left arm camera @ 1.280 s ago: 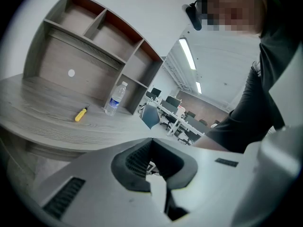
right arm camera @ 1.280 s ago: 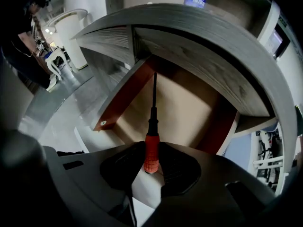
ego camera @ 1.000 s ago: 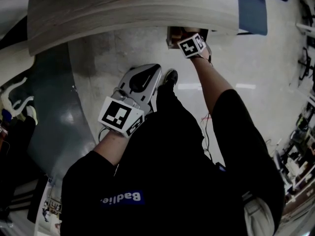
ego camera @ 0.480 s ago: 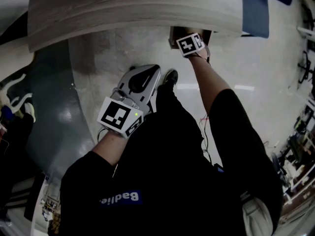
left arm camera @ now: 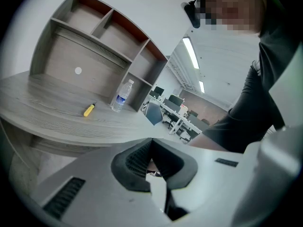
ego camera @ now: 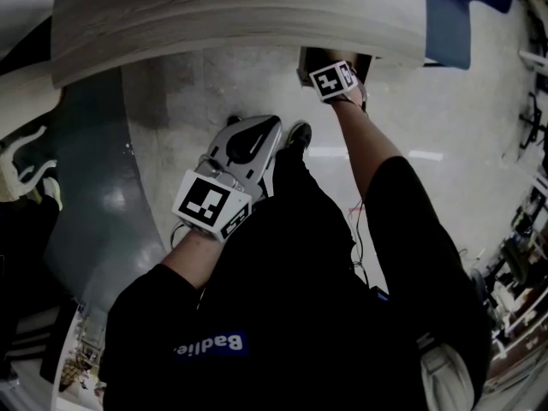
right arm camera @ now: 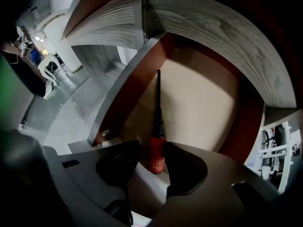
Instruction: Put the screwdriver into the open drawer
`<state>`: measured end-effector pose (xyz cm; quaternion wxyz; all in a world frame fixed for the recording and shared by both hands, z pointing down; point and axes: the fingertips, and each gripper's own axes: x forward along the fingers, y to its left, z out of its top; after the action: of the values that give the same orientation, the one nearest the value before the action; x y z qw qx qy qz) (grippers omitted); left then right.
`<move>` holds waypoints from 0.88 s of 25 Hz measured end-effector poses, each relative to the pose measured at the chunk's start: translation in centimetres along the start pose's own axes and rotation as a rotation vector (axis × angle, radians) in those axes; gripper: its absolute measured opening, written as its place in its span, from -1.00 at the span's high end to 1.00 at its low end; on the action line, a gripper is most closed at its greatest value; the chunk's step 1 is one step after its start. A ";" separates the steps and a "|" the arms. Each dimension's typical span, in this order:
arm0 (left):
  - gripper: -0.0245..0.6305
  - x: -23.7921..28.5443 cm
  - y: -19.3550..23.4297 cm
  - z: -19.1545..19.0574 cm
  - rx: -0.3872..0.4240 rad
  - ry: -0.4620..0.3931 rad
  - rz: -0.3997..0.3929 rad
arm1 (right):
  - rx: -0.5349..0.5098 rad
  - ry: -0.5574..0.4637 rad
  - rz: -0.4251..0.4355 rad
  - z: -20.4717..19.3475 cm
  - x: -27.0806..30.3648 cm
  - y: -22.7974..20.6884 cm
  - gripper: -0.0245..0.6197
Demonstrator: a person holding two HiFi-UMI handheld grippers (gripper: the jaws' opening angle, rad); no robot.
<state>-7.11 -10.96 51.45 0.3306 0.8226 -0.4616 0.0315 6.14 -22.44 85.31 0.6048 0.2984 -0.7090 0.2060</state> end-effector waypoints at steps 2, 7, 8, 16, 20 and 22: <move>0.92 0.0 0.0 0.0 0.000 0.001 -0.002 | 0.009 -0.015 0.014 0.2 0.0 0.2 0.31; 0.92 -0.1 -0.6 0.2 0.005 -0.006 -0.008 | 0.037 -0.063 0.033 0.0 -1.3 0.3 0.22; 0.92 -0.2 -0.7 0.3 0.007 -0.009 -0.010 | 0.052 -0.078 0.038 -0.1 -1.7 0.3 0.22; 0.92 -1.2 -2.3 2.1 0.046 -0.028 -0.036 | 0.182 -0.264 0.073 0.3 -7.7 0.7 0.21; 0.92 -1.7 -3.7 3.5 0.064 -0.040 -0.053 | 0.195 -0.338 0.075 0.1 -12.4 1.2 0.21; 0.92 -2.1 -4.6 4.2 0.076 -0.038 -0.066 | 0.206 -0.370 0.073 -0.2 -15.0 1.5 0.22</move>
<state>-5.78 -10.17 45.08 0.2913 0.8497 -0.4389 0.0225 6.66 -18.63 70.79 0.4227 0.3653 -0.7936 0.2409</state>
